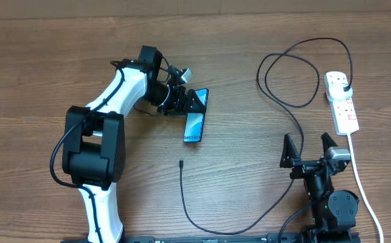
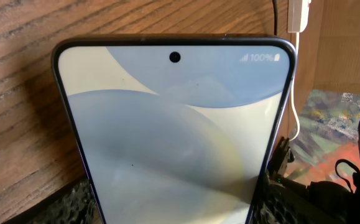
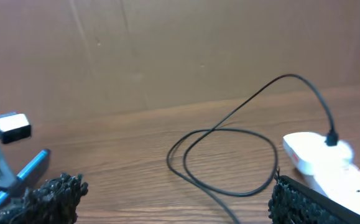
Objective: Plug charger to phone and switch on socket
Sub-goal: 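Lift the phone's top end with the left gripper, tilting it upright, then move the right gripper toward the phone's lower end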
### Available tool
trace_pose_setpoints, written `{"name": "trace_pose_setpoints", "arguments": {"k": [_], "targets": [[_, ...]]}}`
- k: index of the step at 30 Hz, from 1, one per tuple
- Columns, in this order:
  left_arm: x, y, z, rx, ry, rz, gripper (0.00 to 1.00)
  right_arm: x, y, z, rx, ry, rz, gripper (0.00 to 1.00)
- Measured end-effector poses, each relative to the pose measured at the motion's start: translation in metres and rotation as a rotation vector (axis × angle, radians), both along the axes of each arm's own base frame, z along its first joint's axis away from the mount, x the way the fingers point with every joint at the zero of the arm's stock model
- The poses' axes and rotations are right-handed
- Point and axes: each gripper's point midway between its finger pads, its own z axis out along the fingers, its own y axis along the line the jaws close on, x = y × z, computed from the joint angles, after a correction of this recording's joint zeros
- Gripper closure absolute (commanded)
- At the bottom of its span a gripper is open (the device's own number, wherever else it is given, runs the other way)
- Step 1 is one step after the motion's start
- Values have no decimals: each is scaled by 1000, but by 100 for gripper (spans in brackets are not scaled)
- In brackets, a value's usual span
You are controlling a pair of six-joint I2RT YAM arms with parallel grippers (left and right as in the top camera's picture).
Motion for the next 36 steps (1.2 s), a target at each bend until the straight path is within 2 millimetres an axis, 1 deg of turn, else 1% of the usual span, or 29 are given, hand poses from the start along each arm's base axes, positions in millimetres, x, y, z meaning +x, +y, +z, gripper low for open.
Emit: {"name": "trace_pose_setpoints", "arguments": {"k": [5, 8, 10, 11, 12, 13, 14, 16, 18, 20, 23, 25, 26, 28, 30, 31, 32, 33, 36], "targets": [[0, 0, 0, 0, -1, 0, 34, -1, 9, -3, 104, 24, 50, 0], [0, 0, 0, 0, -1, 0, 34, -4, 14, -16, 133, 95, 75, 0], [0, 0, 0, 0, 0, 0, 34, -8, 15, -12, 143, 130, 79, 0], [0, 0, 0, 0, -1, 0, 34, -11, 16, -8, 147, 144, 82, 0], [0, 0, 0, -1, -1, 0, 34, -14, 16, 1, 151, 147, 84, 0], [0, 0, 0, 0, -1, 0, 34, -18, 16, 16, 155, 145, 86, 0], [0, 0, 0, -1, -1, 0, 34, -21, 16, 34, 156, 128, 88, 0], [0, 0, 0, -1, -1, 0, 34, -30, 16, 78, 159, 104, 91, 0], [0, 0, 0, -1, 0, 0, 35, -37, 16, 113, 162, 113, 92, 0], [0, 0, 0, 1, 3, 2, 35, -41, 16, 140, 162, 145, 90, 0], [0, 0, 0, 1, 5, 2, 35, -38, 17, 162, 166, 241, 87, 0], [-1, 0, 0, 1, 7, 2, 34, -33, 21, 162, 168, 345, 100, 0], [-1, 0, 0, 2, 8, 3, 34, -27, 26, 165, 173, 379, 123, 0], [-1, 0, 0, 2, 8, 2, 34, -15, 37, 171, 188, 422, 182, 0], [-1, 0, 0, 2, 8, 2, 34, -5, 52, 170, 209, 461, 262, 0], [-1, 0, 0, 2, 8, 2, 34, -1, 59, 168, 222, 483, 307, 3], [-1, 0, 0, 2, 9, 3, 34, 2, 68, 164, 236, 508, 355, 11], [-1, 0, 0, 2, 10, 3, 34, 3, 75, 160, 244, 531, 397, 16], [-2, 0, 0, 3, 15, 3, 34, 7, 92, 147, 299, 621, 496, 20]]}}
